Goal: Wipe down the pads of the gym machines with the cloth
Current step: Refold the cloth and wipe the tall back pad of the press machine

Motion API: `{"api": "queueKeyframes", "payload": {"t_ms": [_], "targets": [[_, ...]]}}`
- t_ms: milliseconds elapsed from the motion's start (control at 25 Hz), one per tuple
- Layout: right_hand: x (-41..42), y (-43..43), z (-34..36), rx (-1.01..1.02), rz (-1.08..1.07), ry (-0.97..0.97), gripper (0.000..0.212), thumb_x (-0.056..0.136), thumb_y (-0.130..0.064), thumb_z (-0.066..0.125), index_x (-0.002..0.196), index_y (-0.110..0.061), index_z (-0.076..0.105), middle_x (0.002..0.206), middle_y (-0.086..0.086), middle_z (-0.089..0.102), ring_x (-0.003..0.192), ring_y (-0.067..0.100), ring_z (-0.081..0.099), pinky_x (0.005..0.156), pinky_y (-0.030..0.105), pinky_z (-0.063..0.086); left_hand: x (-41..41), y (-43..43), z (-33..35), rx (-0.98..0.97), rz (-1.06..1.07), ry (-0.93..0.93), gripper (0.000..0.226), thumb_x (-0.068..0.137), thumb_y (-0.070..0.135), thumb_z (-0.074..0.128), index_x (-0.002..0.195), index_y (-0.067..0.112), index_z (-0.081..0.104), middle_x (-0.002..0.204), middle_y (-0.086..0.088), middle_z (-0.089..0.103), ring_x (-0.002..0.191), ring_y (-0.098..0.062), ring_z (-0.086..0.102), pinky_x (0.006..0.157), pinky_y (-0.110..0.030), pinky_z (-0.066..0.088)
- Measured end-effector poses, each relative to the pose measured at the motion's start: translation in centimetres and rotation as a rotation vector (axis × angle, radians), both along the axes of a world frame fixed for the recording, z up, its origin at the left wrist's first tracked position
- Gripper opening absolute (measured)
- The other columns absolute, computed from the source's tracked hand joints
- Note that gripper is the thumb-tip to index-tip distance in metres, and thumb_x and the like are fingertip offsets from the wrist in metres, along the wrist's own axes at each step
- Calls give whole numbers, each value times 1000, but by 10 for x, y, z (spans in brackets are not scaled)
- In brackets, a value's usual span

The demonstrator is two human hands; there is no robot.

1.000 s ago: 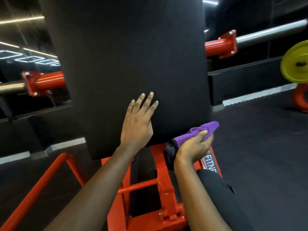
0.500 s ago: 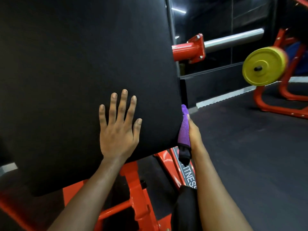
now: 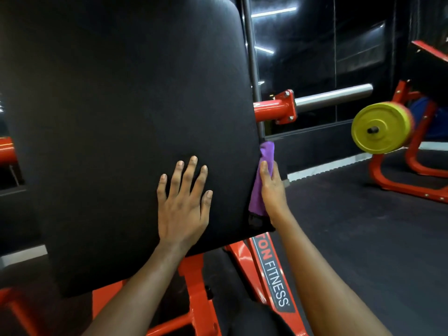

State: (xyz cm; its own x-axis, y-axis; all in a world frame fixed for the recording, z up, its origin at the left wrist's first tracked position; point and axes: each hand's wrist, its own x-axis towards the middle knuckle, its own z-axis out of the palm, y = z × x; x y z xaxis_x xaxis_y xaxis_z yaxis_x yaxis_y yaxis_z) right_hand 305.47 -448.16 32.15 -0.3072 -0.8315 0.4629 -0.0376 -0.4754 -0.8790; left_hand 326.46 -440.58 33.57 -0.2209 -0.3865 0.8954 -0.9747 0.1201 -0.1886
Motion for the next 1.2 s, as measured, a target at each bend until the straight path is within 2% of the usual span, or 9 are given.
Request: {"api": "queueKeyframes", "payload": {"t_ms": [80, 200, 320, 440, 600, 760, 920, 1080, 1200], "targets": [[1, 10, -21, 102, -17, -27, 53, 100, -65, 38, 141, -36, 53, 140, 2, 59, 133, 24, 52, 114, 46, 39, 1, 8, 17, -12, -24, -22, 49, 101, 35, 45, 148, 22, 46, 160, 0, 33, 147, -24, 30, 116, -49, 26], [5, 11, 13, 77, -128, -1, 32, 102, -57, 35, 112, -45, 62, 118, -1, 69, 115, 27, 61, 106, 50, 43, 4, 9, 57, -17, -27, -39, 55, 101, 35, 47, 153, 19, 36, 164, 0, 24, 152, -22, 19, 121, -52, 20], [5, 4, 108, -55, -159, 44, 37, 103, -55, 36, 127, -39, 60, 118, -3, 66, 113, 24, 59, 104, 45, 44, 1, -3, 103, -17, -23, -30, 63, 102, 39, 42, 158, 17, 23, 168, 1, 12, 155, -18, 4, 124, -52, 10], [2, -14, 160, -213, -100, 62, 44, 99, -63, 39, 132, -40, 57, 118, -9, 66, 110, 16, 60, 103, 43, 46, -1, -20, 116, -41, -11, -4, 65, 104, 43, 39, 160, 18, 18, 168, 3, 11, 155, -17, 5, 125, -51, 8], [-1, -14, 91, -180, -121, 73, 36, 101, -58, 43, 128, -41, 59, 110, -12, 69, 107, 12, 64, 97, 39, 49, -5, -28, 108, -83, -5, 18, 68, 102, 46, 40, 160, 19, 18, 168, 2, 12, 155, -18, 7, 125, -51, 8], [1, 2, 54, -133, -183, 93, 31, 103, -57, 38, 117, -40, 60, 103, -9, 70, 103, 20, 65, 95, 48, 51, -3, -24, 114, -66, -17, 19, 64, 101, 44, 39, 157, 19, 26, 166, 3, 21, 153, -18, 16, 123, -50, 15], [6, -8, 145, -135, -291, 134, 38, 106, -54, 32, 122, -32, 59, 112, 5, 69, 108, 33, 62, 94, 45, 47, -1, -18, 149, -123, -88, -16, 43, 100, 39, 42, 138, 20, 50, 147, 6, 44, 131, -18, 45, 103, -44, 34], [3, -22, 249, -255, -312, 194, 40, 105, -55, 30, 120, -28, 56, 109, 6, 66, 99, 30, 58, 87, 42, 43, 2, -28, 207, -170, -90, 9, 49, 101, 37, 44, 145, 17, 43, 156, 2, 36, 144, -19, 32, 114, -51, 27], [3, -27, 255, -310, -306, 214, 36, 104, -55, 34, 119, -30, 55, 104, 2, 66, 96, 28, 59, 82, 38, 40, 1, -39, 216, -189, -60, 46, 53, 102, 39, 37, 151, 18, 40, 159, 2, 35, 149, -18, 27, 121, -50, 20]]}}
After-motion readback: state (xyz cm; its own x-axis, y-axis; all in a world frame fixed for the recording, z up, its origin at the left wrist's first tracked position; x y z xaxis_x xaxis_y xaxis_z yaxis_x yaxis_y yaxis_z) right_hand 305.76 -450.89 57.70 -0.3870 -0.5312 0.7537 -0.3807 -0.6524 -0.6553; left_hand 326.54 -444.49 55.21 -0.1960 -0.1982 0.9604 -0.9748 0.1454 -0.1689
